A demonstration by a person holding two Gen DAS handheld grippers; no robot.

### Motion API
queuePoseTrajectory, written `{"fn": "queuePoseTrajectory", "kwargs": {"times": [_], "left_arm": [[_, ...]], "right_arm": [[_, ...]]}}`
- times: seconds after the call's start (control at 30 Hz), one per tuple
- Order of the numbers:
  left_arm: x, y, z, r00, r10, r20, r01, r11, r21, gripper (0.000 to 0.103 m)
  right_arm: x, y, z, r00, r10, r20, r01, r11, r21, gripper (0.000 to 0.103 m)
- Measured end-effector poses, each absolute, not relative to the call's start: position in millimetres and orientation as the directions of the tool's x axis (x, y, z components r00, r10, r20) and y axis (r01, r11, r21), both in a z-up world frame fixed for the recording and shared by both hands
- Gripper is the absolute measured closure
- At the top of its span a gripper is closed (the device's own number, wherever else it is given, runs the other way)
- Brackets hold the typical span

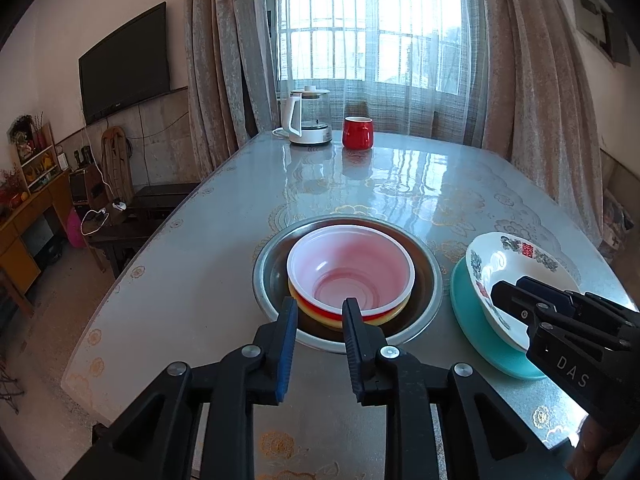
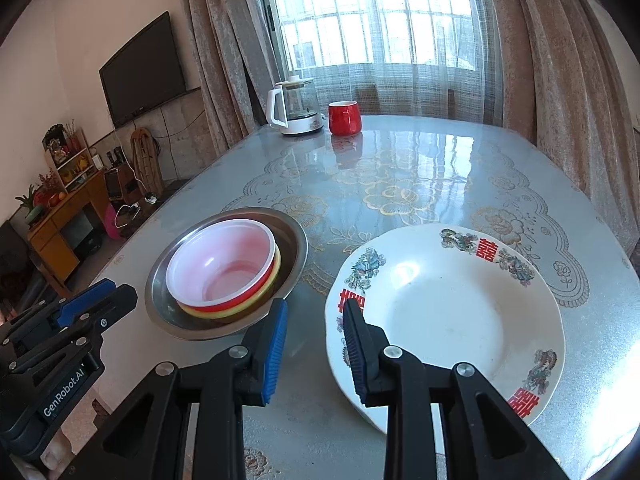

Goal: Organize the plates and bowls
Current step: 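Move the left gripper to the steel bowl rim and close it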

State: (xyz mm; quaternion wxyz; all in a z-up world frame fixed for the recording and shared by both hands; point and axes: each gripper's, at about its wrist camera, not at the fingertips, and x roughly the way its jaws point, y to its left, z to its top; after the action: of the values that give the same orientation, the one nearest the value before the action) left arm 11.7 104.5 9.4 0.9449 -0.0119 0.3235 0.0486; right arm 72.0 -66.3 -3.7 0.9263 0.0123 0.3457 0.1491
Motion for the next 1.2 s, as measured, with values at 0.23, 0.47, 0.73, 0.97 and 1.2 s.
{"fn": "queuePoseTrajectory", "kwargs": {"times": [0.23,0.47,0.73,0.97,1.2], "left_arm": [[9.2,108.4,10.8,0.792,0.096,-0.603,-0.119,0.993,0.002,0.078],[4.1,115.8,14.1,0.805,0.113,-0.583,-0.147,0.989,-0.011,0.077],[1.7,123.7,11.0,0.803,0.118,-0.584,-0.161,0.987,-0.022,0.077],[1.7,121.1,7.8,0.799,0.117,-0.59,-0.155,0.988,-0.014,0.077],[3.7,117.2,2.9,0.792,0.123,-0.598,-0.147,0.989,0.009,0.076]], "right_arm": [[63.8,-61.0,1.2,0.737,0.276,-0.618,-0.276,0.956,0.098,0.074],[57.2,-48.1,1.1,0.738,0.28,-0.613,-0.303,0.95,0.07,0.071],[54.9,-42.2,1.3,0.748,0.265,-0.609,-0.298,0.953,0.048,0.07],[56.5,-47.9,-0.7,0.75,0.243,-0.616,-0.268,0.962,0.054,0.068],[60.0,-51.0,-5.0,0.743,0.237,-0.626,-0.256,0.965,0.061,0.068]]}}
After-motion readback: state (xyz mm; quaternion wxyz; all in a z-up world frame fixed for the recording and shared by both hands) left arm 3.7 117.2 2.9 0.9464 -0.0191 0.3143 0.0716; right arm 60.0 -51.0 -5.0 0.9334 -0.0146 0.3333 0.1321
